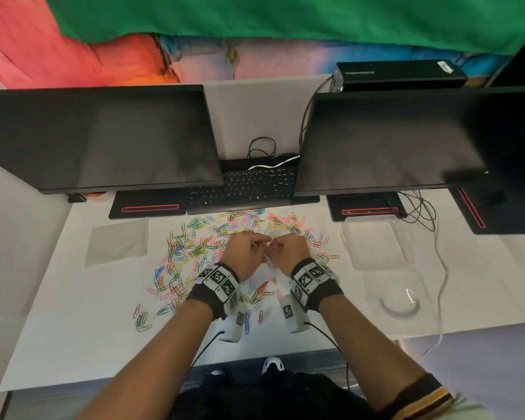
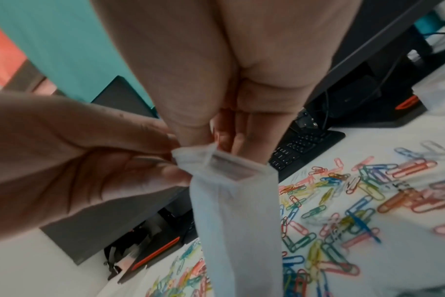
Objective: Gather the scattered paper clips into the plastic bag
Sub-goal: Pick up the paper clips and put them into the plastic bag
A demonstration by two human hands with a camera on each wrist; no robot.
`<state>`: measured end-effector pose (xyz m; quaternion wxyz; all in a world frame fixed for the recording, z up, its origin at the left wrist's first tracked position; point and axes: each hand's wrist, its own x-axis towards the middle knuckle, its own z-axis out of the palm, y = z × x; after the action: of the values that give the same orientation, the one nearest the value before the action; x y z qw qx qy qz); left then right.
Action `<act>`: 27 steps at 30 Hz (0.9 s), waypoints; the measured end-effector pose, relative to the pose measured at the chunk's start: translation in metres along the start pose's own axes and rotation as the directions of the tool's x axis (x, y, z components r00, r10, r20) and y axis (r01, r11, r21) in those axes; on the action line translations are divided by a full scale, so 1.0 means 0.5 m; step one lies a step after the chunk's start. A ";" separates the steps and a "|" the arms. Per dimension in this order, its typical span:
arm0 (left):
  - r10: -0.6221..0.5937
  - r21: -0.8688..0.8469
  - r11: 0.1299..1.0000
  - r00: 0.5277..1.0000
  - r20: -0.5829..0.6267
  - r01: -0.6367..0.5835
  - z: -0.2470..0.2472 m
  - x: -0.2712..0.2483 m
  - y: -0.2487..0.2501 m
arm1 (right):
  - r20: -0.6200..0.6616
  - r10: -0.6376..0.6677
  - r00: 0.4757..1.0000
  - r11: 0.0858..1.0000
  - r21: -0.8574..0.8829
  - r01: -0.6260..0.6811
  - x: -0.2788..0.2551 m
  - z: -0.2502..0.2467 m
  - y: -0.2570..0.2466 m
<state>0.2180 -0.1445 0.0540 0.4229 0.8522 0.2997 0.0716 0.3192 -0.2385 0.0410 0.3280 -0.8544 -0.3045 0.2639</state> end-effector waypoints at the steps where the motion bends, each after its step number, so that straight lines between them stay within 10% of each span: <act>1: -0.003 0.006 1.000 1.000 -0.001 0.003 0.002 -0.003 0.001 | 0.011 -0.009 1.000 0.999 -0.035 0.009 -0.001 0.001 0.001; 12: -0.022 0.008 1.000 1.000 -0.019 0.022 0.016 -0.008 0.006 | 0.137 -0.161 0.977 0.977 -0.118 0.177 -0.007 -0.027 0.005; 16: -0.052 -0.014 0.999 0.997 -0.056 0.051 0.006 -0.001 0.014 | 0.101 -0.268 0.958 0.963 0.057 0.264 -0.013 -0.057 0.004; 21: -0.075 -0.013 0.997 0.994 -0.077 0.074 -0.014 0.006 0.019 | -0.026 -0.023 0.999 0.870 0.491 0.033 0.020 -0.094 0.065; 24: -0.084 -0.031 0.996 0.992 -0.091 0.081 -0.023 0.010 0.009 | -0.073 0.136 0.988 0.990 0.054 -0.133 0.057 -0.098 0.166; 27: -0.096 -0.045 0.995 0.991 -0.096 0.092 -0.032 0.008 -0.005 | 0.095 0.316 0.944 0.907 -0.321 -0.271 0.063 -0.053 0.258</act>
<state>0.2142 -0.1303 0.0618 0.4278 0.8237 0.3586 0.0994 0.4024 -0.3044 -0.0427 0.1264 -0.9092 -0.2321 0.3216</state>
